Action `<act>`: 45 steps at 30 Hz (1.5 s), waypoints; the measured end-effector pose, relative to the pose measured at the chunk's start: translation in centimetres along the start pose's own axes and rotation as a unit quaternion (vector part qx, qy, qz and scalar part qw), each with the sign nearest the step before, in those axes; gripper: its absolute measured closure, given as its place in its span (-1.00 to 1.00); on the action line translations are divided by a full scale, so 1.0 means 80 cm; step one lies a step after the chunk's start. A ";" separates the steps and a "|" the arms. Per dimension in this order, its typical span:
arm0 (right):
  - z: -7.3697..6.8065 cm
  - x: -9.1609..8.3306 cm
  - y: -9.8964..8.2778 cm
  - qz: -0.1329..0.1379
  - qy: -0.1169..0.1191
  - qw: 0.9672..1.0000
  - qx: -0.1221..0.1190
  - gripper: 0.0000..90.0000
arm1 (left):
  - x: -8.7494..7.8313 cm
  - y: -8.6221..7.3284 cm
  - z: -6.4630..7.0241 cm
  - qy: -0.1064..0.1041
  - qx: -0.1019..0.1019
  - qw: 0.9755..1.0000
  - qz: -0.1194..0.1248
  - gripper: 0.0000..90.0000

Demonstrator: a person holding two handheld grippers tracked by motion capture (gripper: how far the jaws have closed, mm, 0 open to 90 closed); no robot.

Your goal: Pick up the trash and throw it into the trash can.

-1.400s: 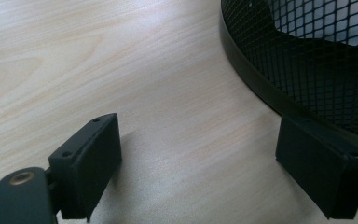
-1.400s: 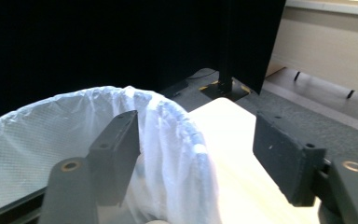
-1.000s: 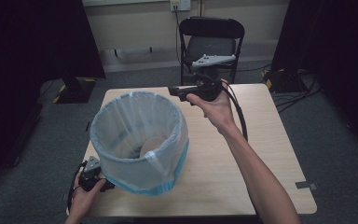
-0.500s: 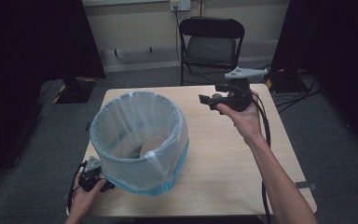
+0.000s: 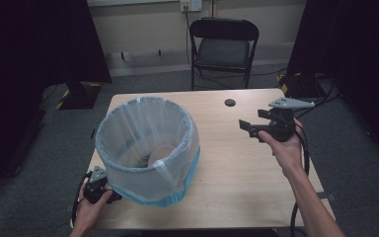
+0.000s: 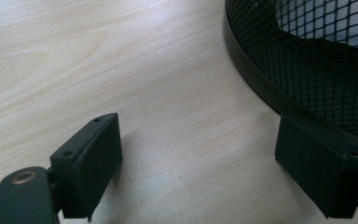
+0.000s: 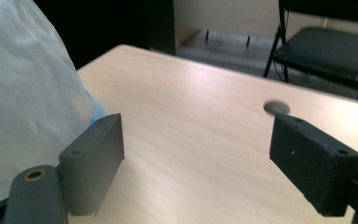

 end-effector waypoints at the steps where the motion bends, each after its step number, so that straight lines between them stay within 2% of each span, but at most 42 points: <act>1: 0.003 -0.002 -0.007 -0.009 0.003 1.000 0.008 -0.58 | 0.000 0.000 0.000 0.001 -0.001 1.000 0.000 -0.68; 2: 0.007 -0.004 -0.014 -0.016 0.006 1.000 0.014 -0.58 | 0.000 0.000 0.000 0.002 0.002 1.000 0.000 -0.69; 3: 0.012 -0.007 -0.029 -0.023 -0.002 1.000 0.020 -0.59 | 0.000 0.000 0.001 0.001 0.001 1.000 0.000 -0.69; 4: 0.012 -0.007 -0.029 -0.023 -0.002 1.000 0.020 -0.59 | 0.000 -0.001 0.001 0.000 -0.002 1.000 0.001 -0.69; 7: 0.019 -0.012 -0.050 -0.031 -0.005 0.999 0.031 -0.58 | -0.001 -0.001 0.002 0.000 -0.001 1.000 0.001 -0.69; 9: 0.023 -0.014 -0.064 -0.035 -0.016 0.999 0.033 -0.59 | -0.001 -0.001 0.002 0.000 -0.001 1.000 0.001 -0.69; 10: 0.027 -0.014 -0.079 -0.042 -0.026 0.998 0.031 -0.59 | -0.001 -0.001 0.002 -0.001 -0.001 1.000 0.001 -0.69; 11: 0.027 -0.014 -0.079 -0.042 -0.026 0.998 0.031 -0.59 | -0.001 -0.001 0.002 -0.001 -0.001 1.000 0.001 -0.69; 12: 0.030 -0.012 -0.093 -0.050 -0.040 0.998 0.030 -0.58 | -0.001 -0.001 0.002 -0.001 -0.001 1.000 0.001 -0.69; 13: 0.030 -0.012 -0.093 -0.050 -0.040 0.998 0.030 -0.58 | -0.001 -0.001 0.002 -0.001 -0.001 1.000 0.001 -0.69; 17: 0.037 -0.008 -0.126 -0.069 -0.056 0.996 0.032 -0.58 | -0.001 -0.001 0.002 0.000 -0.001 1.000 0.002 -0.68; 18: 0.037 -0.008 -0.126 -0.069 -0.056 0.996 0.032 -0.58 | -0.001 -0.001 0.002 0.000 -0.001 1.000 0.002 -0.68; 22: 0.040 -0.006 -0.155 -0.091 -0.061 0.993 0.031 -0.58 | -0.001 -0.001 0.002 0.000 -0.001 1.000 0.002 -0.69; 25: 0.042 -0.005 -0.166 -0.097 -0.063 0.993 0.034 -0.58 | -0.001 -0.001 0.002 -0.001 -0.001 1.000 0.002 -0.69; 26: 0.044 -0.004 -0.177 -0.107 -0.063 0.991 0.040 -0.57 | -0.001 -0.001 0.002 0.000 -0.001 1.000 0.002 -0.69; 27: 0.044 -0.004 -0.177 -0.107 -0.063 0.991 0.040 -0.57 | -0.001 -0.001 0.002 -0.001 -0.001 1.000 0.002 -0.69; 29: 0.048 0.000 -0.189 -0.124 -0.057 0.989 0.057 -0.57 | -0.001 -0.001 0.002 -0.001 -0.001 1.000 0.002 -0.69; 33: 0.053 0.004 -0.209 -0.144 -0.071 0.986 0.053 -0.56 | -0.001 -0.001 0.002 -0.001 -0.001 1.000 0.002 -0.69; 34: 0.057 0.007 -0.216 -0.147 -0.082 0.985 0.050 -0.56 | -0.001 -0.001 0.002 -0.001 -0.001 1.000 0.001 -0.69; 37: 0.060 0.008 -0.221 -0.151 -0.087 0.983 0.053 -0.59 | -0.001 -0.001 0.002 -0.002 -0.001 1.000 0.001 -0.69; 39: 0.063 0.011 -0.225 -0.150 -0.108 0.982 0.049 -0.60 | -0.001 -0.001 0.002 -0.002 -0.001 1.000 0.001 -0.69; 40: 0.068 0.014 -0.230 -0.155 -0.123 0.979 0.046 -0.63 | -0.001 -0.001 0.002 -0.002 0.000 1.000 0.001 -0.69; 43: 0.069 0.014 -0.232 -0.151 -0.130 0.979 0.043 -0.63 | -0.001 -0.001 0.002 -0.002 0.000 1.000 0.001 -0.69; 45: 0.067 0.015 -0.235 -0.145 -0.141 0.979 0.016 -0.64 | -0.001 -0.001 0.002 -0.003 0.000 1.000 0.001 -0.69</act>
Point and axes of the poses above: each handheld gripper's, and its own axes: x roughly forward along the jaws, y roughly out of its top, z roughly to its right, the point moved 2 cm from there along x, roughly forward along the jaws, and after that the axes turned 7 degrees about -y, right-handed, at the moved point
